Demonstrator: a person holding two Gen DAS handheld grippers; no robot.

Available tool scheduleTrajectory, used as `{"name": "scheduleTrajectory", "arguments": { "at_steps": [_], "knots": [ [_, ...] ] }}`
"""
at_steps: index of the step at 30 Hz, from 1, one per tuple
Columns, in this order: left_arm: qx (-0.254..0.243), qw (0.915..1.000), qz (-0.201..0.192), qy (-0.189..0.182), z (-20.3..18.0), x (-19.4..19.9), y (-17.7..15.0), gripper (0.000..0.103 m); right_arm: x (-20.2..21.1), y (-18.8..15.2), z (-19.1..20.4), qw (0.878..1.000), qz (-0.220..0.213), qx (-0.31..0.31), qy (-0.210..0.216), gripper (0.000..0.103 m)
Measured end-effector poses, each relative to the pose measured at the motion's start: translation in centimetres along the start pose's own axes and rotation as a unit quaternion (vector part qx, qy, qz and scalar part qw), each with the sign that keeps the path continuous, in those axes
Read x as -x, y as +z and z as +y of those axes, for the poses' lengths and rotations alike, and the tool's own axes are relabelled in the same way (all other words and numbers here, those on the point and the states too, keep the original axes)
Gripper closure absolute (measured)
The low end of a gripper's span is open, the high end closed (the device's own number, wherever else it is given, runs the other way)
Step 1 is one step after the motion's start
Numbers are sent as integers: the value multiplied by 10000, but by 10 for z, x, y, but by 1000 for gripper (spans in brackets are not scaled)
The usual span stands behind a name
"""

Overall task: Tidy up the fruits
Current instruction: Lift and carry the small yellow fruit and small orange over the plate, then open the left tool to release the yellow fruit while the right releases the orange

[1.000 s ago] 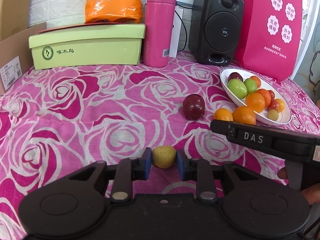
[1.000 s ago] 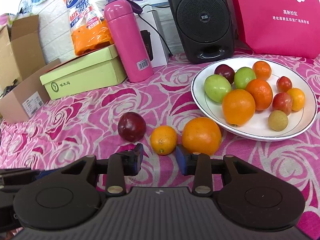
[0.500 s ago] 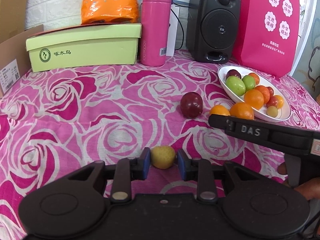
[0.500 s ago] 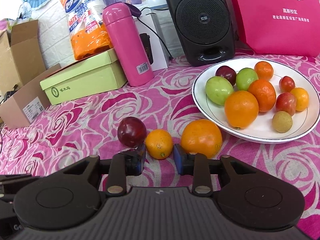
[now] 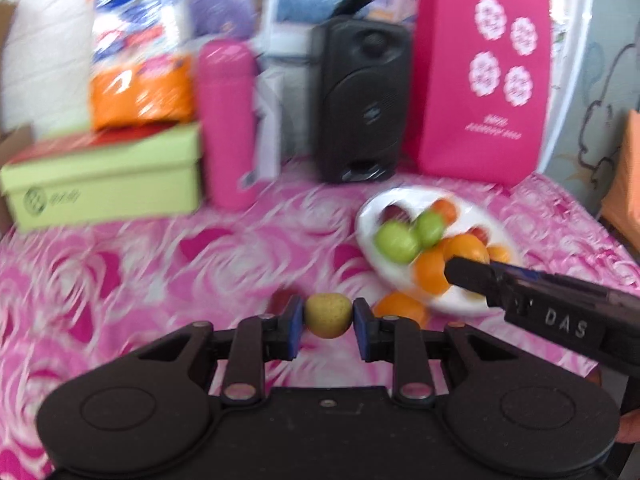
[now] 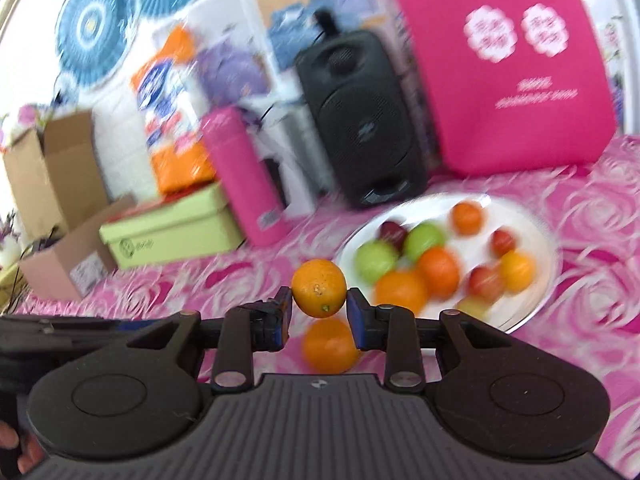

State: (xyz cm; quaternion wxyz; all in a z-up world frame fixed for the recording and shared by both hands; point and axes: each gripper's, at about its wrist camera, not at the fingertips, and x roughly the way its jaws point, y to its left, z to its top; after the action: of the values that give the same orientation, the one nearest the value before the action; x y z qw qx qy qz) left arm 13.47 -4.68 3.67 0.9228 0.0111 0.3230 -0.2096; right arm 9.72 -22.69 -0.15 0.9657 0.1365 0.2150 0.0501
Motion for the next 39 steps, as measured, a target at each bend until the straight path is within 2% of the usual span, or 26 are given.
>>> {"name": "scheduleTrajectory", "arguments": {
  "at_steps": [6,10,19,26,36,39],
  "knots": [
    [-344,9991,-54,-252,-43,-37,46,0,7,22,-49,9987,-248,-118,-437,51],
    [-402,9977,134,-533,-71,-73,68,0,2,27,-74,9976,-224,-86,-648,51],
    [-607,9944,509,-702,-111,-133,79,0,-19,27,-106,9975,59,167,-680,51],
    [-672,9935,654,-642,-116,-151,75,0,-30,27,-113,9979,163,161,-599,51],
    [-709,9939,565,-620,-117,-151,74,0,-37,26,-112,9979,184,214,-582,51],
    [-692,9938,561,-670,-117,-148,73,0,-38,23,-111,9977,233,245,-590,47]
  ]
}}
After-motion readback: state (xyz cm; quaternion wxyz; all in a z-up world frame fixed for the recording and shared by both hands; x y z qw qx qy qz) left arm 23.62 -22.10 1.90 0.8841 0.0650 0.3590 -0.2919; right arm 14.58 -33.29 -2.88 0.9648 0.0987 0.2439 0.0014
